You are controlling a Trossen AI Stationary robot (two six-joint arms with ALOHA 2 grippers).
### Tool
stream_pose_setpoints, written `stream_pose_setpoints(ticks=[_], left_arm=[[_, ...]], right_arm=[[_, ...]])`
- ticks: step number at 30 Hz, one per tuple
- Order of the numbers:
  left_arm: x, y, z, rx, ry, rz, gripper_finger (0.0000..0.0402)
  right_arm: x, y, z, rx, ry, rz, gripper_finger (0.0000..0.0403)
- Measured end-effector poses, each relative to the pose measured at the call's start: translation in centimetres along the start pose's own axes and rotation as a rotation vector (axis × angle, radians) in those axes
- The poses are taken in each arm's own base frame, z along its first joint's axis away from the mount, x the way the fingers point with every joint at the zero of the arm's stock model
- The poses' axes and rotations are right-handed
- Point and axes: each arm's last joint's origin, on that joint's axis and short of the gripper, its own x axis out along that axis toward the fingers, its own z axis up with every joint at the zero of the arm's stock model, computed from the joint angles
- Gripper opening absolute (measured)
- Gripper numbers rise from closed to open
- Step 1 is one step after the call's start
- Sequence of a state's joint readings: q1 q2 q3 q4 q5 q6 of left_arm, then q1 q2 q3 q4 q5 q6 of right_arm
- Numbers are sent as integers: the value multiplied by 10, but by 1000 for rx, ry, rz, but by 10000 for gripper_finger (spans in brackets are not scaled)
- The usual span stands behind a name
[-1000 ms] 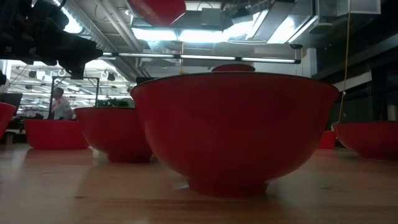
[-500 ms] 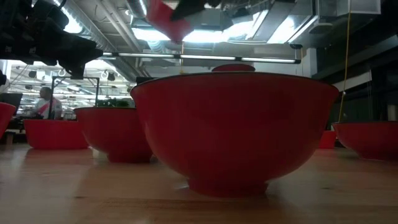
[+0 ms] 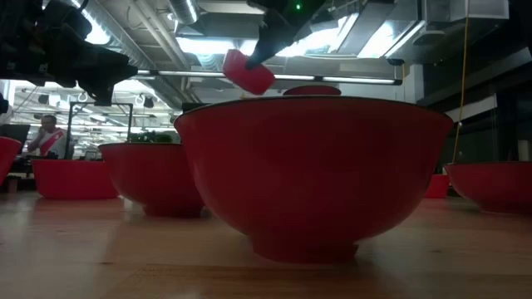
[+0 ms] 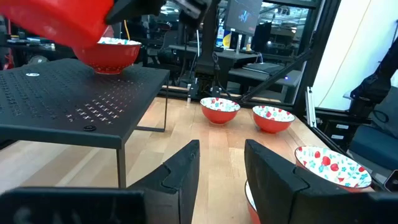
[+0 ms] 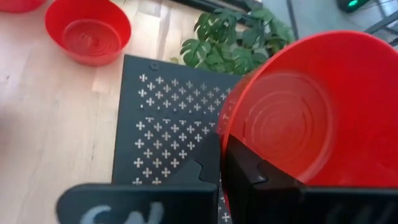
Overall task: Pick & Place Mini bowls
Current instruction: Put the red bowl on the shelf, then stack the white bowl on the top of the white bowl on the shelf
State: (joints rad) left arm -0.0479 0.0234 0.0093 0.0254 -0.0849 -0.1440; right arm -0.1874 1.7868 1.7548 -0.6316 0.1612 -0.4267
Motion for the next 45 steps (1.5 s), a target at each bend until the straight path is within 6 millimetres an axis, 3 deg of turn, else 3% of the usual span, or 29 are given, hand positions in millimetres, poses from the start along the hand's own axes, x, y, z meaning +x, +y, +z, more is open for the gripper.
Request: stream_pose_setpoints(ticks=[16,30,45], left_arm=[[0,0,0,0,0,0,123],[0,0,0,0,0,0,123],[0,0,0,0,0,0,123]], right_arm=[[30,-8,-18,-45,20,85,22],[38,-7,-21,30,34,86,33],[31,-10,-13,36,26,78,157]])
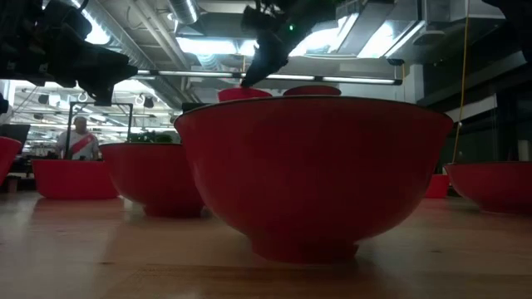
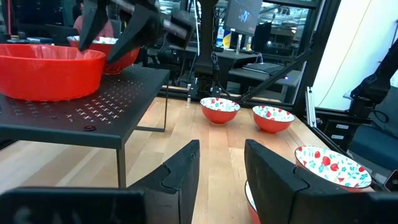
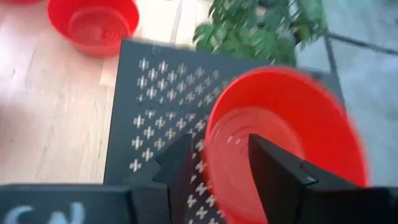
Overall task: Pick & Place Mini bowls
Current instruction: Stack the white bowl on the top of the white bowl on the shelf
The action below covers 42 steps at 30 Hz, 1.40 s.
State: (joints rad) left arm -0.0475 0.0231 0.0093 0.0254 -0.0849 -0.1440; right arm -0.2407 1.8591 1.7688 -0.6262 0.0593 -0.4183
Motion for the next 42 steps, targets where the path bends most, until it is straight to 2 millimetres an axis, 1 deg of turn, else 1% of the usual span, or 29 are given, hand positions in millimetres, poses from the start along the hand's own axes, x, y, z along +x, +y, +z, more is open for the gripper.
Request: stream_pose_setpoints(ticks=[3,7,12,18,26,29,32,37,42], left_arm=[[0,0,0,0,0,0,123],[0,0,0,0,0,0,123],[0,0,0,0,0,0,123],[0,0,0,0,0,0,123],[0,0,0,0,0,0,123],[0,0,0,0,0,0,123],[0,0,0,0,0,0,123],[0,0,0,0,1,0,123],[0,0,0,0,0,0,123]], right_arm=[[-8,-1,8,-3,-16,-3,169],[-17,0,16,-11,-24,4,175],[-26,13,25,-38,-18,38,172],[-33,46,35,-102,-10,102,174],[-45,94,43,-209,67,20,174],[-50,112,45,-243,78,34,174],[-56,129,47,-229,75,63,175],[-65,153,49,-219,61,102,175],[-72,170,51,-225,45,129,175]])
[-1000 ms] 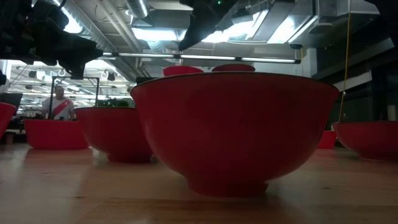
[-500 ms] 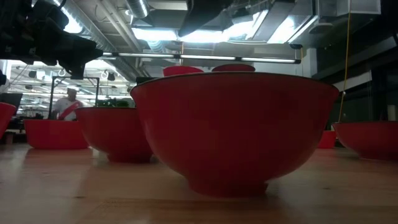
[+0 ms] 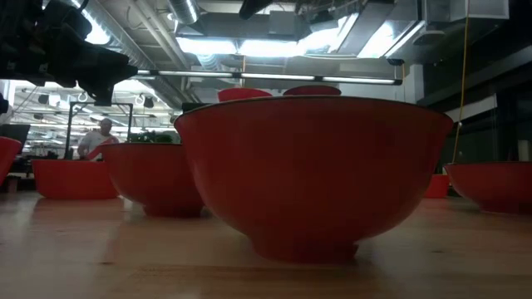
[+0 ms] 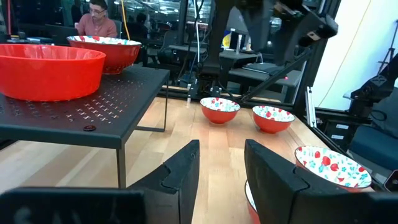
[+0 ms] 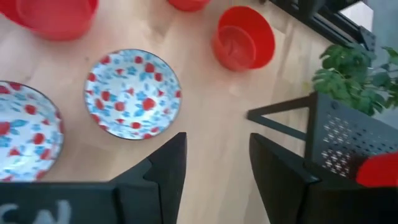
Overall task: Pick & Place Mini bowls
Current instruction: Stack the white bowl on the top of the white bowl on the shelf
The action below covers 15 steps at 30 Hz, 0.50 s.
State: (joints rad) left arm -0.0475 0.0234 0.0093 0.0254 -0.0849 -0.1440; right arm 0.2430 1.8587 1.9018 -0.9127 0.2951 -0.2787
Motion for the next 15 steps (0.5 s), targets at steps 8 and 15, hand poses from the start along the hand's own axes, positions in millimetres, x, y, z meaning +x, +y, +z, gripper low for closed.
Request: stream_pose_setpoints(ticks=[8,15], left_arm=[[0,0,0,0,0,0,123],[0,0,0,0,0,0,123]], right_arm=[[-3,15,3,24,-9,24,175],[-2,35,9,108,-30,51,175]])
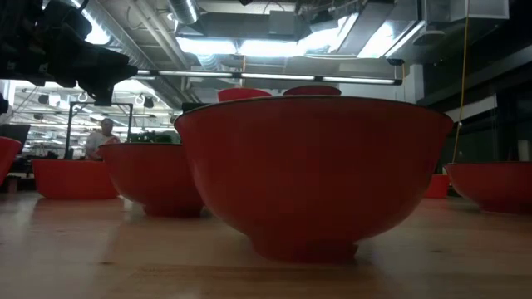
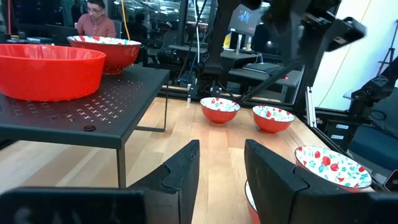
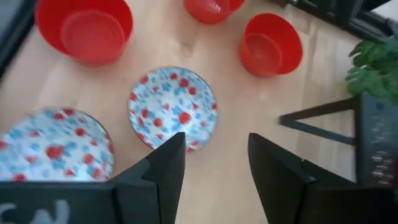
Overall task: Pick & Place Mini bowls
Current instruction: Stack the white bowl on the top of the white bowl on the shelf
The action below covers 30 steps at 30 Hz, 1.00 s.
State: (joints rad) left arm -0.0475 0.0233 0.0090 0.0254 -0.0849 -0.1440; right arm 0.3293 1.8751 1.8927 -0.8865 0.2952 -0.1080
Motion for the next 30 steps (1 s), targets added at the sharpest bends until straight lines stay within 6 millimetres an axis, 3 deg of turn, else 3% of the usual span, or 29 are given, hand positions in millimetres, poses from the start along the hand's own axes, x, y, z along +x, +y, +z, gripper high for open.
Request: stream_pose_setpoints(ticks=[10,17,30], left_arm=[[0,0,0,0,0,0,123],[0,0,0,0,1,0,123],[0,0,0,0,0,0,123]], right_arm=[[-8,46,-2,325,42,66,175],[-22,79,-20,601,273,175,175],[-47,109,-48,872,571,42,175]])
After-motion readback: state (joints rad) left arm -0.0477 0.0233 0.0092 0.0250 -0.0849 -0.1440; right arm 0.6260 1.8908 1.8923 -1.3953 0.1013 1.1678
